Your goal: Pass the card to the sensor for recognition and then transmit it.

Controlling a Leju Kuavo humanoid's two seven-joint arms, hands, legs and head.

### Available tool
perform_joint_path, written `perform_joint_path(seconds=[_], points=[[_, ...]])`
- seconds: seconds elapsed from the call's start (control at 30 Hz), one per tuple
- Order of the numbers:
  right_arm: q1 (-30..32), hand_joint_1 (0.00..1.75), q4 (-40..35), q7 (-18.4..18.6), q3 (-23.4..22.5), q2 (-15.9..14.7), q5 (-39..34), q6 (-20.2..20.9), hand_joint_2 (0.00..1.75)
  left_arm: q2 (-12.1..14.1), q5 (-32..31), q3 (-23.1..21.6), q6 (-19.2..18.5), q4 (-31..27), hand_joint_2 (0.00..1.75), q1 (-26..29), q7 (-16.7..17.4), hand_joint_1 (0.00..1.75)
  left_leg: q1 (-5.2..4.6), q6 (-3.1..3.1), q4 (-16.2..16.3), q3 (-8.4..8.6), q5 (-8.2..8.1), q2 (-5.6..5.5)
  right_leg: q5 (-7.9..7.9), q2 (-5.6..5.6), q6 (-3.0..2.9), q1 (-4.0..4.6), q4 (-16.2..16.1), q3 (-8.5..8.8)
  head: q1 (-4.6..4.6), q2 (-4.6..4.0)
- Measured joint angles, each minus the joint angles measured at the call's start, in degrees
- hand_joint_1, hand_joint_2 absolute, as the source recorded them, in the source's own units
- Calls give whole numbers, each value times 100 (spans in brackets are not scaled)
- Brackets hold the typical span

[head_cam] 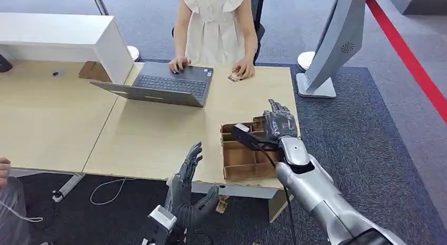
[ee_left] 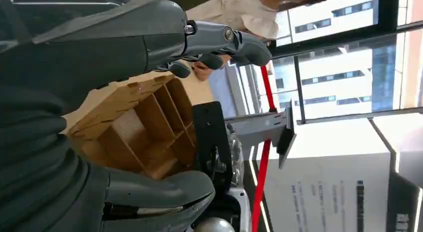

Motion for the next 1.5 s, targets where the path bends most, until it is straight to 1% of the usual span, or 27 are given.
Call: perform_joint_path(seconds=[0.27, 0.67, 0.7, 0.73, 0.77, 0.8, 0.83, 0.87, 1.3, 1.33, 1.37, 1.4, 1.43, 1.5], points=[[-74, 175, -7, 66, -24, -55, 24, 151, 175, -31, -28, 9, -15, 44, 175, 0, -13, 0, 1, 0, 0, -1, 0, 0, 0, 0, 0, 1, 1, -1, 2, 0], [-87, 175, -9, 114, -63, -116, 11, 186, 175, -55, -37, 13, -35, 55, 175, 0, -22, 0, 0, 0, 0, -2, 0, 0, 0, 0, 0, 0, 0, -1, 2, 0], [-87, 168, -9, 114, -63, -118, 11, 186, 175, -55, -39, 13, -50, 55, 175, 0, -22, 0, 0, 0, 0, -2, 0, 0, 0, 0, 0, 0, 0, -1, 2, 0], [-88, 63, -9, 116, -63, -120, 11, 186, 175, -55, -39, 13, -57, 55, 175, 0, -22, 0, 0, 0, 0, -2, 0, 0, 0, 0, 0, 0, 0, -1, 0, 0], [-87, 61, -11, 114, -63, -122, 11, 186, 175, -55, -44, 13, -68, 55, 175, 0, -22, 0, 0, 0, 0, -2, 0, 0, 0, 0, 0, 0, 0, -1, 0, 2], [-88, 84, -11, 116, -63, -127, 11, 186, 175, -55, -46, 13, -72, 55, 175, 0, -22, 0, 0, 0, 0, -2, 0, 0, 0, 0, 0, 0, 0, -1, 2, 0], [-88, 147, -18, 116, -63, -131, 11, 184, 175, -55, -50, 13, -79, 55, 175, 0, -22, 0, 0, 0, 0, -2, 0, 0, 0, 0, 0, 0, 0, -1, 0, 0], [-87, 152, -39, 127, -63, -142, 11, 182, 175, -55, -57, 13, -85, 55, 175, 0, -22, 0, 0, 0, 0, -2, 0, 0, 0, 0, 0, 0, 0, -1, 0, 0], [-81, 152, -92, 151, -63, -175, 13, 182, 175, -55, -61, 13, -85, 55, 175, 0, -20, 0, 0, 0, 0, -2, 0, 0, 0, 0, 0, 0, 0, -1, 2, 0], [-81, 141, -92, 151, -63, -175, 11, 182, 175, -55, -61, 13, -85, 55, 175, 0, -22, 0, 0, 0, 0, -2, 0, 0, 0, 0, 0, 0, 0, -1, 2, 0], [-81, 110, -92, 151, -63, -175, 13, 182, 175, -55, -61, 13, -85, 55, 175, 0, -22, 0, 0, 0, 0, -2, 0, 0, 0, 0, 0, 0, 0, -1, 2, 0], [-82, 113, -92, 151, -63, -177, 13, 182, 175, -55, -61, 13, -85, 55, 175, 0, -22, 0, 0, 0, 0, -2, 0, 0, 0, 0, 0, 0, 0, -1, 2, 0], [-83, 175, -96, 164, -63, -179, 13, 184, 175, -55, -61, 13, -87, 55, 175, 0, -20, 0, 0, 0, 0, -1, 0, 0, 0, 0, 0, 0, 0, -1, 2, 0], [-77, 175, -120, 186, -63, -188, 11, 210, 175, -55, -70, 13, -101, 55, 175, -1, -13, 0, 0, 0, 0, -2, 0, 0, 0, 0, 0, 0, 0, -1, 0, 0]])
